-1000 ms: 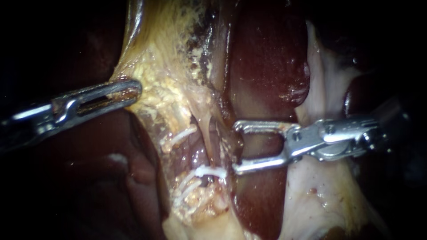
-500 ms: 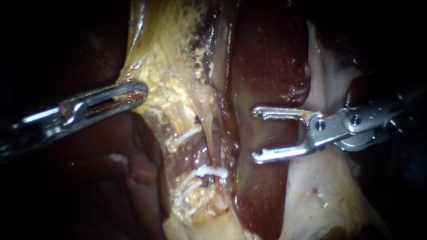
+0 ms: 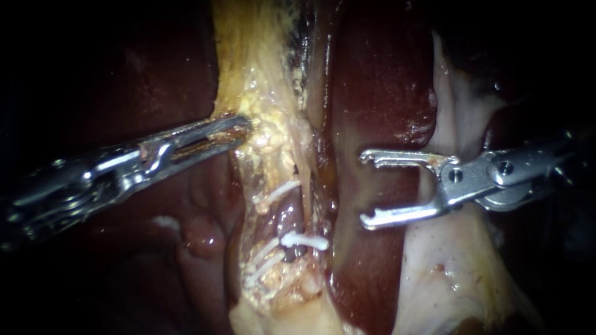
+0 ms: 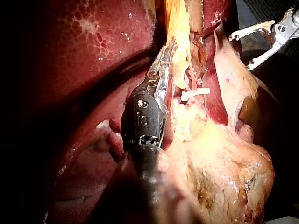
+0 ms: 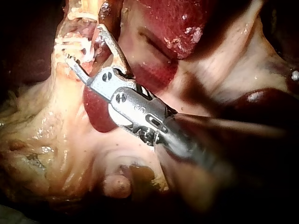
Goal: Going back first clip right tube
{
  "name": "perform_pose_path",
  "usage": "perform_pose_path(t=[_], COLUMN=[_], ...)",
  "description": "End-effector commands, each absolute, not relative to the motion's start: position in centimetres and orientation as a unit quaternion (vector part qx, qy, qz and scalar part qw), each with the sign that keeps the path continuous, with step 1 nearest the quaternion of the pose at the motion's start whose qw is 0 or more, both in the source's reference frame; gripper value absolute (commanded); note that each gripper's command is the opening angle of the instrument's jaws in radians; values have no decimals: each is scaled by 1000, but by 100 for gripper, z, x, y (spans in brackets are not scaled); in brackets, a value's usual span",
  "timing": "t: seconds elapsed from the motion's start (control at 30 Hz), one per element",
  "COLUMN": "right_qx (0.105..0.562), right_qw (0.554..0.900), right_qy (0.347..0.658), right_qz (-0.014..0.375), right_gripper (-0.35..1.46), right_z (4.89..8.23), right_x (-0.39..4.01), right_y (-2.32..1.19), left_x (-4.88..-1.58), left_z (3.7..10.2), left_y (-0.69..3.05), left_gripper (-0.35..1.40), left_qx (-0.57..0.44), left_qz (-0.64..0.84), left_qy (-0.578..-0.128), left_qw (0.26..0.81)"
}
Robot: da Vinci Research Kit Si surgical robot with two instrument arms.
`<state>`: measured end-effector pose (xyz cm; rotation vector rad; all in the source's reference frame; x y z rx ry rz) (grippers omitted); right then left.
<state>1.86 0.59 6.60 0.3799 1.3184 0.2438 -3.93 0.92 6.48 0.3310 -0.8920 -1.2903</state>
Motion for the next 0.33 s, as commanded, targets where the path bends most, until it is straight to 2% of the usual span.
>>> perform_pose_path(t=[0.03,0.33], right_qx=[175,175], right_qw=[767,767], right_qy=[607,607], right_qz=[112,113], right_gripper=[60,60], right_z=[660,660], right_x=[187,188], right_y=[58,59], left_x=[-393,-390], left_z=[647,647], left_y=[92,91], left_gripper=[-35,-35], left_qx=[148,149], left_qz=[-579,-578], left_qy=[-399,-399], left_qw=[696,696])
